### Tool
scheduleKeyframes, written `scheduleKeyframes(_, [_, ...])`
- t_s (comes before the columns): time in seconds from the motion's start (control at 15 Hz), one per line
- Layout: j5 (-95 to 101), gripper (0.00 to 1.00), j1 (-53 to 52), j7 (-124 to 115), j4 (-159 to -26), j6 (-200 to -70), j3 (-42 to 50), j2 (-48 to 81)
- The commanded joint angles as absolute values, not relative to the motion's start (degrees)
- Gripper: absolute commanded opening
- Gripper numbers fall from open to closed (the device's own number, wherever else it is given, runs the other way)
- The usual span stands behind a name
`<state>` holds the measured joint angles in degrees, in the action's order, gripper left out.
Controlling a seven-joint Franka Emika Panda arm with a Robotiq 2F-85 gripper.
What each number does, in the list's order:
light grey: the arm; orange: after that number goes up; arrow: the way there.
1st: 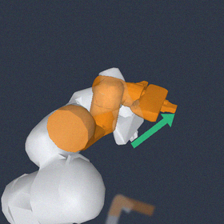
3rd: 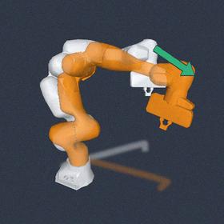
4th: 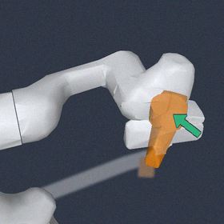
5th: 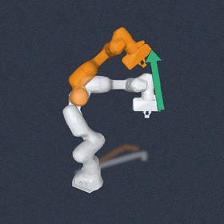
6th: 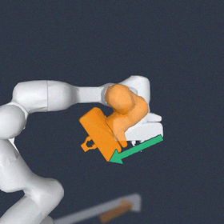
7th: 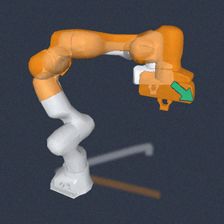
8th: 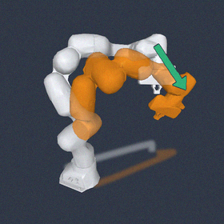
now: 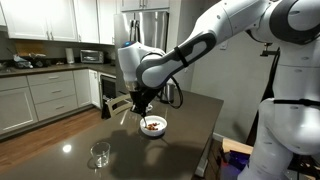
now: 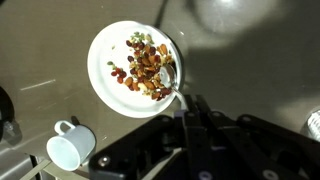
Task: Stir the contents of the bowl
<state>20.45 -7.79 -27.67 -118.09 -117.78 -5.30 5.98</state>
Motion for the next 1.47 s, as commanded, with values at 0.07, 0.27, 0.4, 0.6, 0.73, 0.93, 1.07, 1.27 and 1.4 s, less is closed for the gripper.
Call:
scheduleKeyframes(0.07, [19.1, 0.04, -8.5, -29.9, -112.0, -118.7, -5.2, 8.5])
scheduleKeyframes(0.27, [18.8, 0.04, -8.2, -30.9, -108.3, -118.7, -4.5, 9.7])
scheduleKeyframes(0.4, [18.2, 0.04, -7.8, -31.2, -106.3, -118.6, -3.6, 10.6])
scheduleKeyframes(0.6, [15.9, 0.04, -7.2, -30.8, -104.1, -118.4, -2.3, 12.1])
scheduleKeyframes(0.73, [13.6, 0.04, -6.7, -30.5, -102.9, -118.3, -1.6, 12.8])
scheduleKeyframes(0.93, [11.4, 0.04, -6.8, -31.1, -102.3, -117.8, -1.0, 13.1])
scheduleKeyframes(1.07, [11.1, 0.04, -7.3, -31.6, -102.9, -117.6, -1.1, 12.2])
scheduleKeyframes(1.27, [12.7, 0.04, -8.5, -32.8, -104.1, -117.7, -1.4, 10.4])
scheduleKeyframes(1.4, [14.2, 0.04, -9.4, -34.5, -104.4, -117.2, -1.5, 9.4])
